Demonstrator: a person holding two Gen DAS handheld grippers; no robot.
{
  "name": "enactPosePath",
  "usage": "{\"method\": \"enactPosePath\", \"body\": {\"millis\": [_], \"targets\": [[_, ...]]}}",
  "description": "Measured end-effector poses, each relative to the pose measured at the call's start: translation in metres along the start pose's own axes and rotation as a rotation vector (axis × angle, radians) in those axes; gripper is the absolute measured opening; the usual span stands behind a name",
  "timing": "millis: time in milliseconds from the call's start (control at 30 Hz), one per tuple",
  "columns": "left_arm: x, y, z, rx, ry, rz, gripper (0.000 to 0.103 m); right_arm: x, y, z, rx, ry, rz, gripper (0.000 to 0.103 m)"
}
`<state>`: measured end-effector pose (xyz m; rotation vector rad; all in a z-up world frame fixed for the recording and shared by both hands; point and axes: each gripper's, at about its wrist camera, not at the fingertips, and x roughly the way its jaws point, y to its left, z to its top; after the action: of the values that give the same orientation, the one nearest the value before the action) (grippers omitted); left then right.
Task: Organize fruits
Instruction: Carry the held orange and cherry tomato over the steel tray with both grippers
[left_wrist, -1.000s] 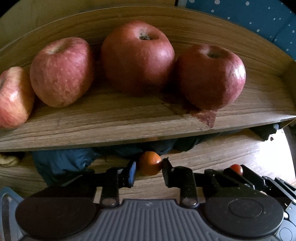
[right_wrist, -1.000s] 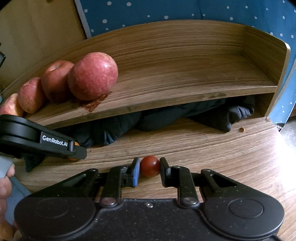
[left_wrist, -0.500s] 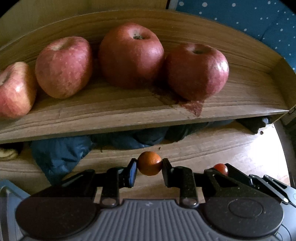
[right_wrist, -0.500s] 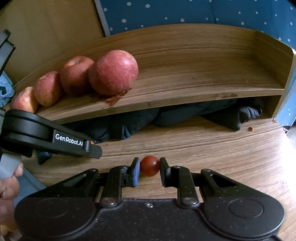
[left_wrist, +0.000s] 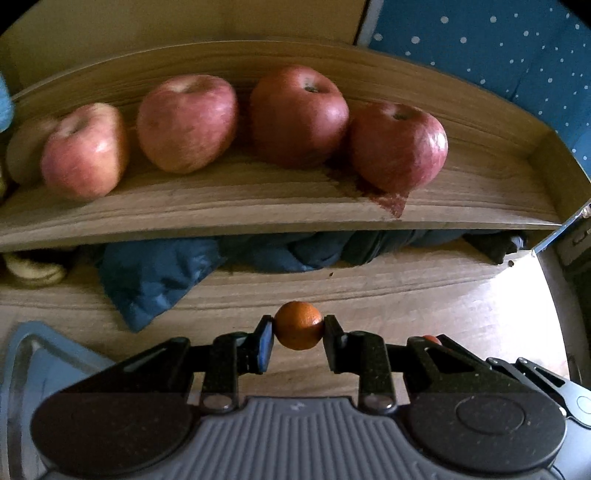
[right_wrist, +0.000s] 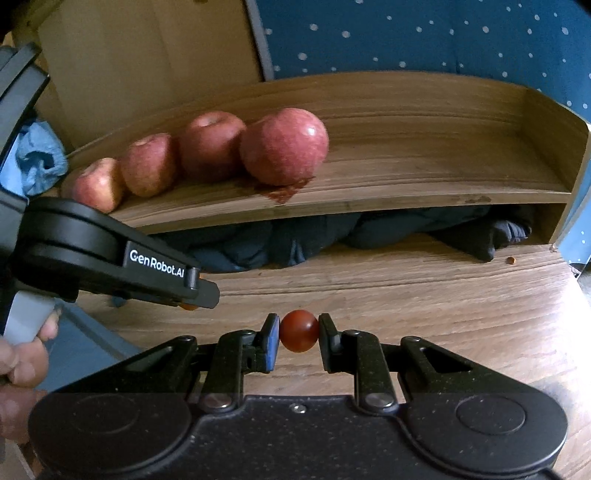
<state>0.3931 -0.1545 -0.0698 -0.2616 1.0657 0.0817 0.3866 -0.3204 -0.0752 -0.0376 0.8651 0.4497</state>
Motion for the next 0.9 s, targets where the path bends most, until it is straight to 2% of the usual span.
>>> {"method": "enactPosePath", "body": {"millis": [300, 667, 700, 900], "targets": [[-0.022, 0.039, -0.023, -0.047, -0.016, 0.01, 0.031, -0.011, 0.031, -0.009, -0.042, -0.001, 0.046, 0.024], [-0.039, 0.085, -0.037, -0.118, -0.037, 0.027, 0.031, -0.019, 0.073, -0.018, -0.119, -0.001, 0.115, 0.024], [-0.048, 0.079, -0.038, -0.125, -0.04, 0.031, 0.031, -0.021, 0.076, -0.019, -0.127, 0.0, 0.122, 0.024], [-0.059, 0.101, -0.048, -0.178, -0.051, 0.051, 0.031, -0.026, 0.098, -0.027, -0.176, 0.008, 0.165, 0.024]]}}
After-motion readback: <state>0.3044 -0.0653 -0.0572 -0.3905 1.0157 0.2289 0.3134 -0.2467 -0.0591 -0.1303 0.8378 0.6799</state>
